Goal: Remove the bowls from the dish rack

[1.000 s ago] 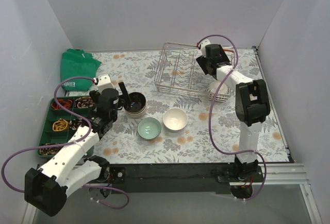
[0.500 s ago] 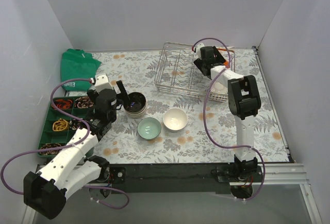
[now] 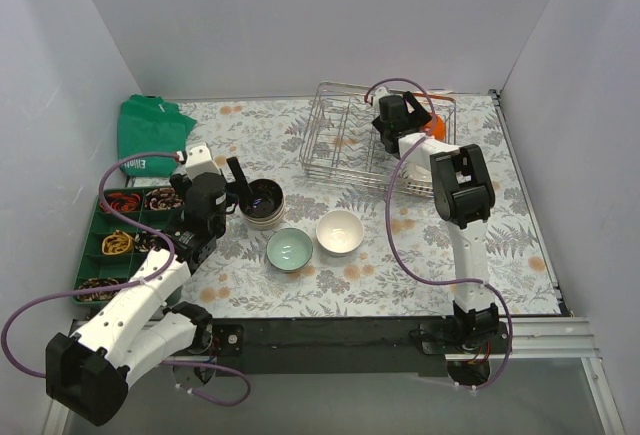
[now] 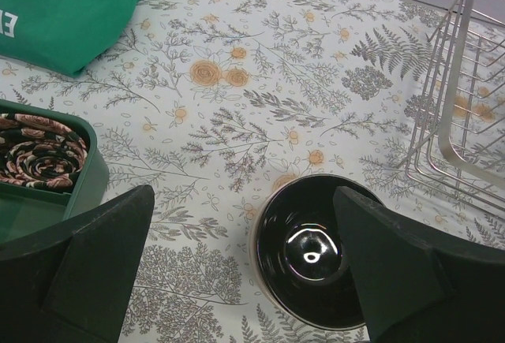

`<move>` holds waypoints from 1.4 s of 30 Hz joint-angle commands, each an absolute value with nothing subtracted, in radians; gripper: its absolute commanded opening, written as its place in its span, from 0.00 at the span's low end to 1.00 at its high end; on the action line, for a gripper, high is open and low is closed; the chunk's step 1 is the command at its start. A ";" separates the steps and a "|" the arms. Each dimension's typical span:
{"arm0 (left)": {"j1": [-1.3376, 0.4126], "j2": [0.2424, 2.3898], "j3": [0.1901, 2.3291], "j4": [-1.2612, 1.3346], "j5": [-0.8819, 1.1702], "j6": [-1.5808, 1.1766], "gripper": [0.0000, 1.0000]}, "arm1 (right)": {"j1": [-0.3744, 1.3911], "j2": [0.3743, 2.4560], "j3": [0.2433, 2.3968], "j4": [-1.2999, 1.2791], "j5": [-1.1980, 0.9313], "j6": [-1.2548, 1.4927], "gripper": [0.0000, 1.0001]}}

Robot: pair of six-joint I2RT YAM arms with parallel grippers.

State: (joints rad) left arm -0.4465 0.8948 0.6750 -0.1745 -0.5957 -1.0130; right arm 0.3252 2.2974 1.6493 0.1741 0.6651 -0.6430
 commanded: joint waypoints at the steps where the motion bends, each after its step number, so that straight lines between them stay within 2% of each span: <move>1: -0.439 0.891 0.663 -0.160 -0.597 -1.003 0.98 | 0.322 2.355 1.654 0.192 0.782 -0.713 0.98; 4: -0.440 0.893 0.661 -0.158 -0.594 -1.000 0.98 | 0.325 2.352 1.651 0.198 0.802 -0.713 0.96; 10: -0.439 0.890 0.661 -0.160 -0.591 -1.002 0.98 | 0.328 2.306 1.626 0.198 0.792 -0.690 0.84; 16: -0.439 0.879 0.660 -0.158 -0.584 -1.003 0.98 | 0.337 2.246 1.595 0.181 0.775 -0.646 0.65; 20: -0.440 0.871 0.658 -0.158 -0.581 -1.003 0.98 | 0.354 2.197 1.580 0.175 0.764 -0.626 0.48; 23: -0.440 0.867 0.658 -0.158 -0.578 -1.002 0.98 | 0.367 2.158 1.575 0.166 0.759 -0.614 0.39; 32: -0.440 0.842 0.657 -0.163 -0.568 -1.006 0.98 | 0.393 2.037 1.548 0.098 0.709 -0.532 0.27; 42: -0.439 0.818 0.658 -0.163 -0.493 -1.005 0.98 | 0.396 1.839 1.470 0.002 0.487 -0.258 0.21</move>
State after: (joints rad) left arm -0.4461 0.8448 0.6617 -0.1722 -0.5339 -1.0103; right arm 0.3977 1.9572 1.5097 0.0044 0.5934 -0.4198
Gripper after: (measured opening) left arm 0.982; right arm 0.737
